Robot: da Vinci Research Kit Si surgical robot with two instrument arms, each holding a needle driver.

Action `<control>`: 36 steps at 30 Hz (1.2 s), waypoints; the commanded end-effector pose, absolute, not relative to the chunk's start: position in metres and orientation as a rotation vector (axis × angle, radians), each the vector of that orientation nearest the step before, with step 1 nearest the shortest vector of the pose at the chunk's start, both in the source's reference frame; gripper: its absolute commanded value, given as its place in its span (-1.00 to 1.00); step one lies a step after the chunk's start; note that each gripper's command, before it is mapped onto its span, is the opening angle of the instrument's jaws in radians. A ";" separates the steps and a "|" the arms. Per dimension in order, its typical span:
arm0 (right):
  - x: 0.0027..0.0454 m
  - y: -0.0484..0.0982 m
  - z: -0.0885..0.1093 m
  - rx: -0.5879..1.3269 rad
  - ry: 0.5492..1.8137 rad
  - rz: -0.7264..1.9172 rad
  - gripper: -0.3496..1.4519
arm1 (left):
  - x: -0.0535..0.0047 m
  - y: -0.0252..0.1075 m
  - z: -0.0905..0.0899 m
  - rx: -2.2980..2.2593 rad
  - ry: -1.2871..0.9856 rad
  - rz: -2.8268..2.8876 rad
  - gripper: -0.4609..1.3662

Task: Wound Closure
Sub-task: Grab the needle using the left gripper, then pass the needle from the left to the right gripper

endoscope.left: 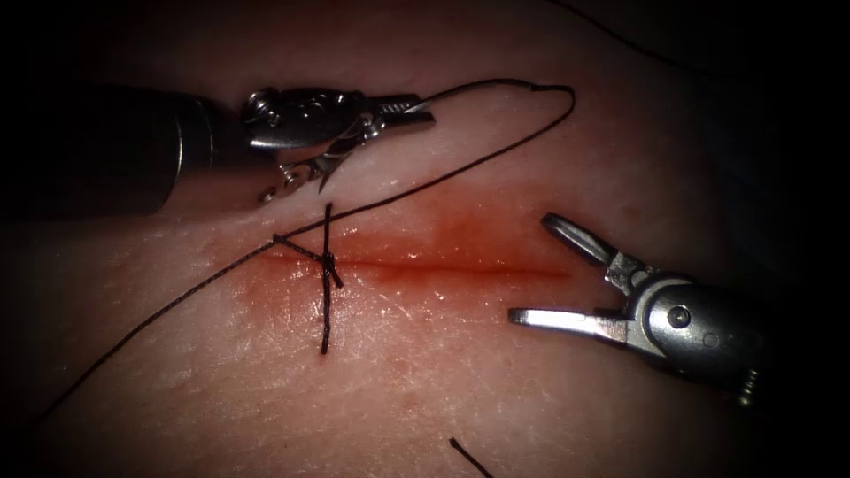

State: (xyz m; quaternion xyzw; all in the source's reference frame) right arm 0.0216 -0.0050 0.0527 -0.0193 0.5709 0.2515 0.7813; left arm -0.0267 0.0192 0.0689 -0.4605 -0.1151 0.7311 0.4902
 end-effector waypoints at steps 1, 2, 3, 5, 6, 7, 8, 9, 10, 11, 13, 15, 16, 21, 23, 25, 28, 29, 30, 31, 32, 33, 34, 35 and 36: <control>0.0219 -0.005 0.053 -0.031 1.235 0.552 0.68 | -0.0267 0.019 0.069 -1.123 -0.298 1.770 -0.88; 0.0221 -0.005 0.053 -0.025 1.235 0.564 0.69 | -0.0268 0.019 0.068 -1.120 -0.301 1.764 -0.88; 0.0223 -0.005 0.053 -0.023 1.235 0.570 0.69 | -0.0269 0.019 0.068 -1.118 -0.305 1.758 -0.88; 0.0227 -0.005 0.053 -0.010 1.236 0.598 0.68 | -0.0271 0.019 0.067 -1.107 -0.322 1.730 -0.88; 0.0229 -0.005 0.053 0.001 1.237 0.620 0.66 | -0.0272 0.019 0.067 -1.104 -0.327 1.723 -0.88; 0.0230 -0.005 0.053 0.010 1.238 0.636 0.62 | -0.0273 0.019 0.066 -1.101 -0.331 1.716 -0.88; 0.0232 -0.006 0.053 0.022 1.239 0.658 0.56 | -0.0274 0.019 0.066 -1.100 -0.333 1.715 -0.88; 0.0233 -0.006 0.053 0.034 1.247 0.694 0.53 | -0.0275 0.019 0.065 -1.096 -0.340 1.706 -0.88; 0.0233 -0.006 0.053 0.043 1.253 0.717 0.51 | -0.0276 0.019 0.065 -1.092 -0.346 1.698 -0.88; 0.0234 -0.006 0.053 0.061 1.265 0.757 0.50 | -0.0276 0.020 0.064 -1.086 -0.353 1.693 -0.88; 0.0234 -0.006 0.054 0.057 1.280 0.797 0.50 | -0.0276 0.020 0.063 -1.089 -0.358 1.677 -0.88; 0.0233 -0.006 0.054 0.054 1.283 0.836 0.50 | -0.0276 0.020 0.062 -1.079 -0.360 1.653 -0.88; 0.0232 -0.006 0.054 0.052 1.280 0.853 0.50 | -0.0276 0.020 0.061 -1.077 -0.356 1.650 -0.88; 0.0232 -0.005 0.054 0.053 1.266 0.899 0.52 | -0.0276 0.020 0.059 -1.047 -0.356 1.596 -0.88; 0.0232 -0.006 0.054 0.060 1.267 0.910 0.51 | -0.0276 0.019 0.059 -1.025 -0.377 1.543 -0.88; 0.0232 -0.006 0.054 0.065 1.270 0.921 0.51 | -0.0277 0.018 0.058 -1.003 -0.391 1.497 -0.88; 0.0231 -0.006 0.053 0.077 1.270 0.938 0.48 | -0.0278 0.017 0.058 -0.988 -0.397 1.463 -0.88; 0.0231 -0.006 0.053 0.080 1.271 0.943 0.47 | -0.0278 0.017 0.058 -0.988 -0.395 1.463 -0.88; 0.0231 -0.006 0.053 0.085 1.271 0.948 0.46 | -0.0278 0.017 0.058 -0.984 -0.398 1.454 -0.88; 0.0231 -0.006 0.053 0.085 1.270 0.949 0.46 | -0.0277 0.016 0.058 -0.983 -0.399 1.449 -0.88; 0.0230 -0.006 0.053 0.086 1.270 0.949 0.47 | -0.0277 0.016 0.058 -0.982 -0.401 1.445 -0.88; 0.0229 -0.006 0.053 0.087 1.272 0.950 0.47 | -0.0277 0.016 0.058 -0.977 -0.408 1.430 -0.88; 0.0228 -0.006 0.052 0.089 1.277 0.958 0.48 | -0.0276 0.016 0.059 -0.972 -0.415 1.415 -0.88; 0.0227 -0.006 0.052 0.089 1.279 0.959 0.48 | -0.0276 0.016 0.059 -0.966 -0.423 1.395 -0.88; 0.0226 -0.006 0.052 0.090 1.281 0.960 0.48 | -0.0275 0.016 0.059 -0.961 -0.430 1.380 -0.88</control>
